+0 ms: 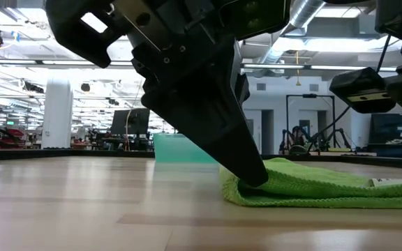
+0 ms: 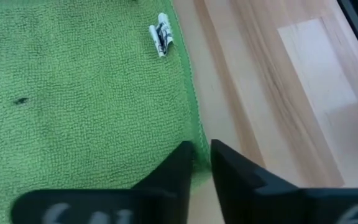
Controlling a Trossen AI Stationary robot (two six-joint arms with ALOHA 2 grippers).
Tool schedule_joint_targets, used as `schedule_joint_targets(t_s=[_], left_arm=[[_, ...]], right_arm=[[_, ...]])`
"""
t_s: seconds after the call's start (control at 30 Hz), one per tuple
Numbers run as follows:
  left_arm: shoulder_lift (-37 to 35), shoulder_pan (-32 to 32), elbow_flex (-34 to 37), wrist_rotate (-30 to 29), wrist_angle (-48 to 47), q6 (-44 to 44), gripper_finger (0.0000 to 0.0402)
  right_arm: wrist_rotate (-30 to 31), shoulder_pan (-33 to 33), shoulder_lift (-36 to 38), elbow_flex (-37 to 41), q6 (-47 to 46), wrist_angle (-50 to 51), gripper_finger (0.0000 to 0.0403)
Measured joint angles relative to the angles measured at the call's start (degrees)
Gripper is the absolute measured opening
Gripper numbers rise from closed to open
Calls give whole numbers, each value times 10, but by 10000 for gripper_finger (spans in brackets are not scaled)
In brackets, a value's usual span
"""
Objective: Roll microfiber towels into tight, uniform cylinder then place into a basket
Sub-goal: Roll the green microfiber cloth
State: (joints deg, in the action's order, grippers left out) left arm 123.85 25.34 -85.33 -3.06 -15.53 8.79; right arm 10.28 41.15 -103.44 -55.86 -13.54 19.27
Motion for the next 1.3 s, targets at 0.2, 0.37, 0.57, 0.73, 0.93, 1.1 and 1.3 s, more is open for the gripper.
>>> schedule_joint_targets(t_s=[0.2, 0.37, 0.57, 0.73, 0.93, 1.1, 1.3], left_arm=[[0, 0, 0, -2, 0, -2, 5], [0, 0, 0, -5, 0, -1, 3], [0, 10, -25, -17, -30, -2, 2], [0, 30, -82, -83, -121, -9, 1], [0, 60, -151, -146, -204, -6, 0], [0, 89, -208, -219, -282, 11, 0], [-1, 116, -266, -299, -360, 43, 0]], right_arm=[[0, 0, 0, 0, 0, 0, 22], [0, 1, 1, 0, 0, 0, 6], [11, 12, 22, 0, -14, 17, 12], [18, 29, 56, 0, -27, 14, 4], [18, 46, 85, 0, -72, 1, 10], [18, 58, 87, -14, -75, -11, 3], [23, 73, 87, -59, -72, -1, 7]])
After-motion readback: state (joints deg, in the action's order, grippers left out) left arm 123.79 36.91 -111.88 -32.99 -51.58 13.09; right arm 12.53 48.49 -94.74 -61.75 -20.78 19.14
